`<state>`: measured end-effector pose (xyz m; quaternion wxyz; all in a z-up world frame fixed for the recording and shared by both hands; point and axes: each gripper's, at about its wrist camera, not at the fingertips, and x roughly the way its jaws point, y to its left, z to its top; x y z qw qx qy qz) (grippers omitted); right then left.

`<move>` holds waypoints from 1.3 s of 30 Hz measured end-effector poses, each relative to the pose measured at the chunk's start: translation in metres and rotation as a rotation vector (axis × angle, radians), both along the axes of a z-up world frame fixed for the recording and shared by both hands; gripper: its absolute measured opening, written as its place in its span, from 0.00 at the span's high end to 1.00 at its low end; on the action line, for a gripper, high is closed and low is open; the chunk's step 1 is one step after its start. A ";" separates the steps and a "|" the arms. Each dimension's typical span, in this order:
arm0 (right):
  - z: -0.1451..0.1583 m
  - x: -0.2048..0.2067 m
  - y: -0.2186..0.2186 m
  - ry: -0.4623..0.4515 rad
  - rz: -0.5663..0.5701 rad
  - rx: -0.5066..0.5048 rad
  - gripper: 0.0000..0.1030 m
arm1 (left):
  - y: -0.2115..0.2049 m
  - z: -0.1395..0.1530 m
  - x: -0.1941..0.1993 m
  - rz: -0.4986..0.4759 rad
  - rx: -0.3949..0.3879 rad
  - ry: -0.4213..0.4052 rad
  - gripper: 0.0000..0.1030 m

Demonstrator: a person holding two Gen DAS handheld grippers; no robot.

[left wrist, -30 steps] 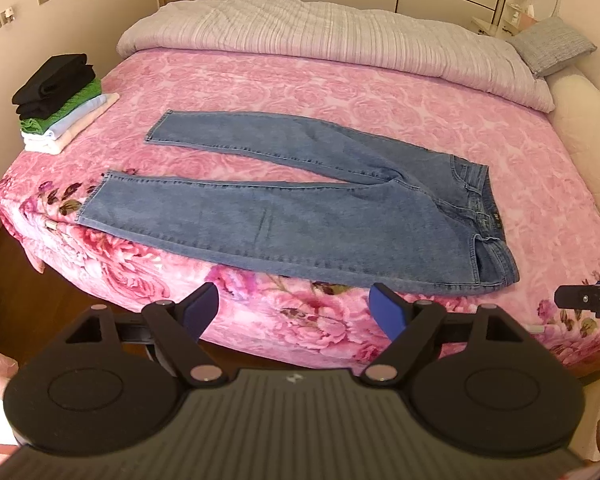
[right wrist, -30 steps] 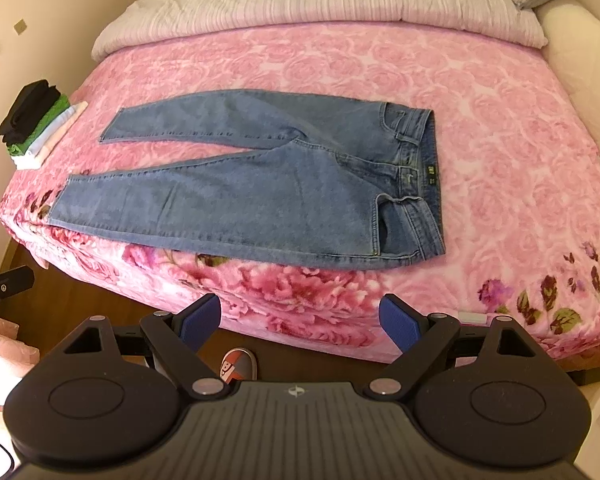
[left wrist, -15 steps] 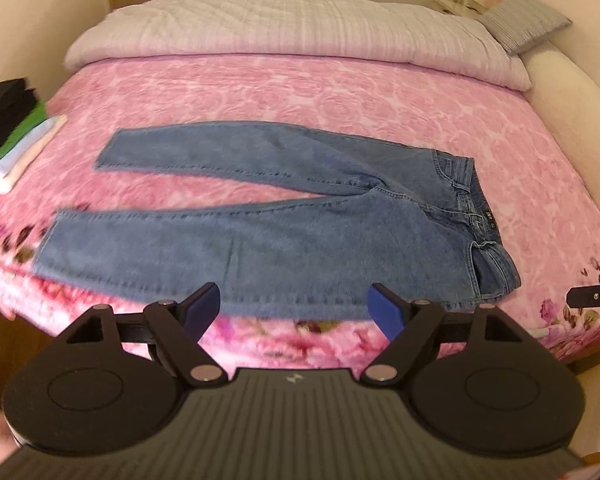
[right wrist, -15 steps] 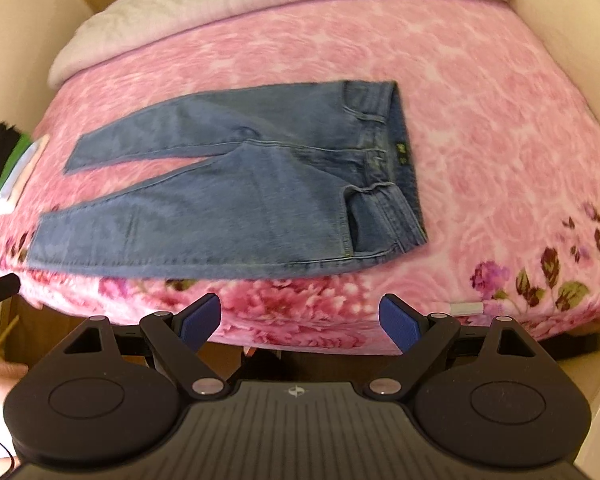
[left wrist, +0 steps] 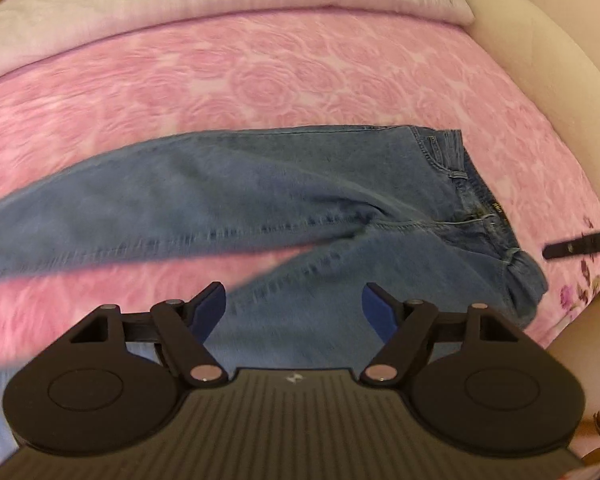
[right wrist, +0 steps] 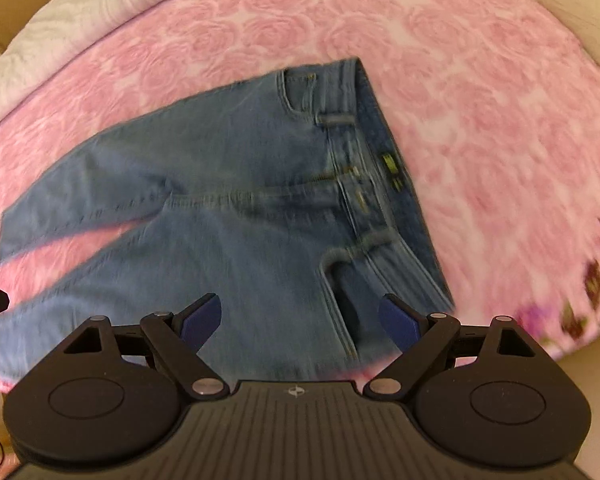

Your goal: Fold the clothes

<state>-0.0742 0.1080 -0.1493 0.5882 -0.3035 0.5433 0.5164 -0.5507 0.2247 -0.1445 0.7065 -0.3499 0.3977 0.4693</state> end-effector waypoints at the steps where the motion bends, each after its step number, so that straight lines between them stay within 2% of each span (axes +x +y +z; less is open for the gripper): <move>1: -0.006 -0.001 0.012 -0.004 0.002 0.011 0.15 | 0.020 -0.009 -0.011 -0.029 -0.006 0.000 0.32; 4: -0.028 0.002 0.048 -0.019 0.003 0.039 0.16 | 0.071 -0.032 -0.022 -0.108 -0.018 0.002 0.35; 10: -0.066 0.020 0.116 -0.010 0.025 0.052 0.25 | 0.155 -0.073 -0.039 -0.222 -0.026 -0.004 0.39; 13: -0.080 0.026 0.152 -0.006 0.095 0.087 0.25 | 0.189 -0.091 -0.041 -0.277 -0.024 -0.001 0.40; 17: -0.094 0.025 0.205 -0.027 0.243 0.140 0.38 | 0.231 -0.116 -0.042 -0.348 -0.020 0.017 0.40; 21: -0.105 0.028 0.251 -0.071 0.367 0.177 0.39 | 0.264 -0.135 -0.047 -0.376 -0.019 0.042 0.41; 28: -0.142 0.041 0.304 -0.097 0.518 0.076 0.36 | 0.300 -0.168 -0.070 -0.408 -0.086 0.087 0.41; 31: -0.161 0.048 0.313 -0.066 0.560 0.025 0.30 | 0.307 -0.180 -0.081 -0.408 -0.128 0.055 0.41; 33: -0.171 0.054 0.315 -0.032 0.559 -0.006 0.30 | 0.307 -0.183 -0.085 -0.408 -0.128 0.039 0.41; 34: -0.173 0.056 0.315 -0.012 0.555 -0.006 0.29 | 0.306 -0.184 -0.085 -0.414 -0.123 0.047 0.45; 36: -0.170 0.057 0.313 -0.004 0.563 0.002 0.42 | 0.303 -0.182 -0.082 -0.435 -0.108 0.076 0.58; 37: -0.169 0.057 0.312 0.000 0.568 0.006 0.57 | 0.302 -0.181 -0.082 -0.442 -0.103 0.087 0.69; 38: -0.167 0.058 0.311 0.003 0.573 0.009 0.65 | 0.301 -0.179 -0.082 -0.442 -0.103 0.090 0.80; 39: -0.164 0.057 0.309 -0.003 0.578 0.019 0.68 | 0.298 -0.177 -0.082 -0.447 -0.096 0.099 0.83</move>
